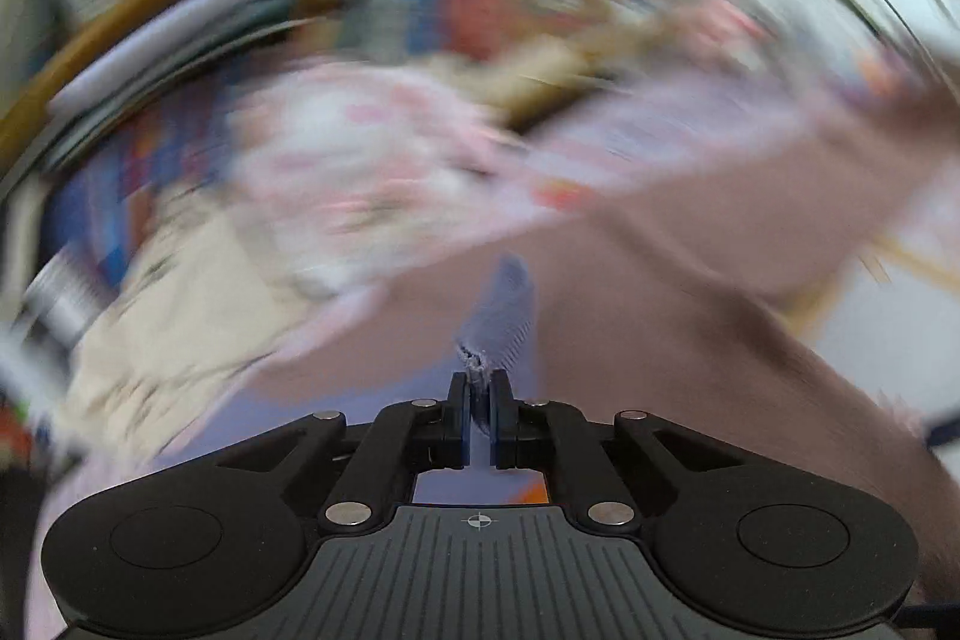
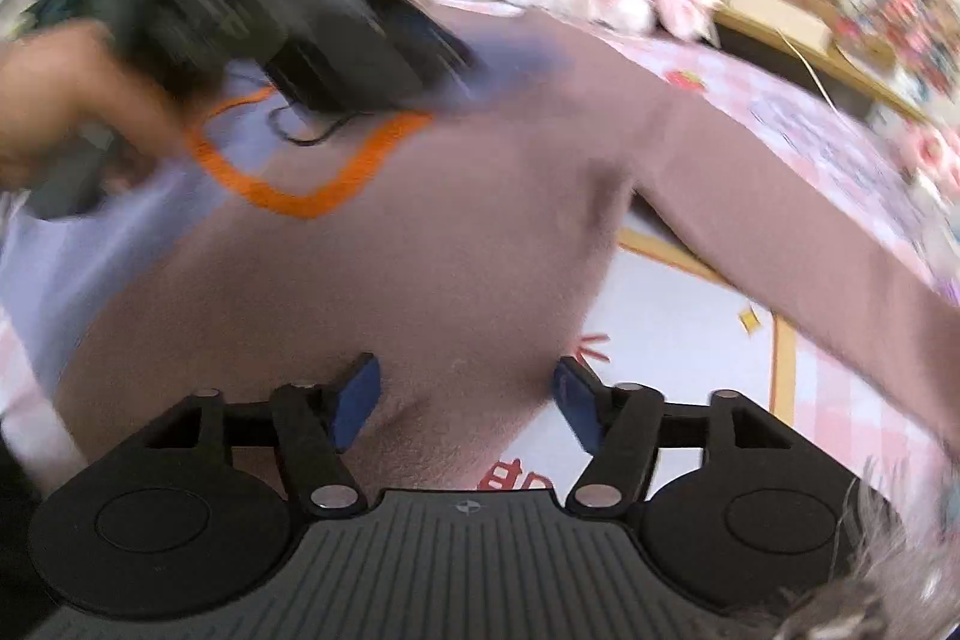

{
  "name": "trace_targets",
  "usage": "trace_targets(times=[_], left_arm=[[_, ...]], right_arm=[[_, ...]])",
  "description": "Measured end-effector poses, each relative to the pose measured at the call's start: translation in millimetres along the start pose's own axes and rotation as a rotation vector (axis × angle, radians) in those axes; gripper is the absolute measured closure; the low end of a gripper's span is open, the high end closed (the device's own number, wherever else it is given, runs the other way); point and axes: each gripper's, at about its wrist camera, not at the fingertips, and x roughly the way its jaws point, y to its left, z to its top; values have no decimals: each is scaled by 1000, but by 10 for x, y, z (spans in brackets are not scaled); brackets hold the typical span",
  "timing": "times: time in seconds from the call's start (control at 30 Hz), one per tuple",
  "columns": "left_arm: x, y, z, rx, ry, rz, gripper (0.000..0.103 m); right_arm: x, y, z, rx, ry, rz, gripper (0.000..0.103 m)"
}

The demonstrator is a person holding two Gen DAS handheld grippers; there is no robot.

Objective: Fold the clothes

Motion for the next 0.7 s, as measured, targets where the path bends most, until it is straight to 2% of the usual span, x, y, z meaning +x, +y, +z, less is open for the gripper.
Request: trace_targets(times=[0.13,0.23,0.27,0.4,0.57,0.67,0.7], left_arm=[[-343,1282,-325,-313,-15,157,97],[-602,2227,-817,-493,11,310,98],[-655,2447,-969,-500,29,370,98],[-763,2994,-1395,-412,106,554,98],[-597,3325,-1686,-423,165,567,97],[-510,3437,-1802,-421,208,588,88],[-501,3458,-1842,-422,226,604,73]], right_arm=[[-3,61,-4,51,16,-51,36],[0,81,0,89,18,-77,36],[0,87,2,97,18,-84,36],[49,117,55,140,47,-115,36],[74,138,130,196,91,-153,38],[75,157,142,221,102,-173,38],[77,159,144,231,104,-178,38]])
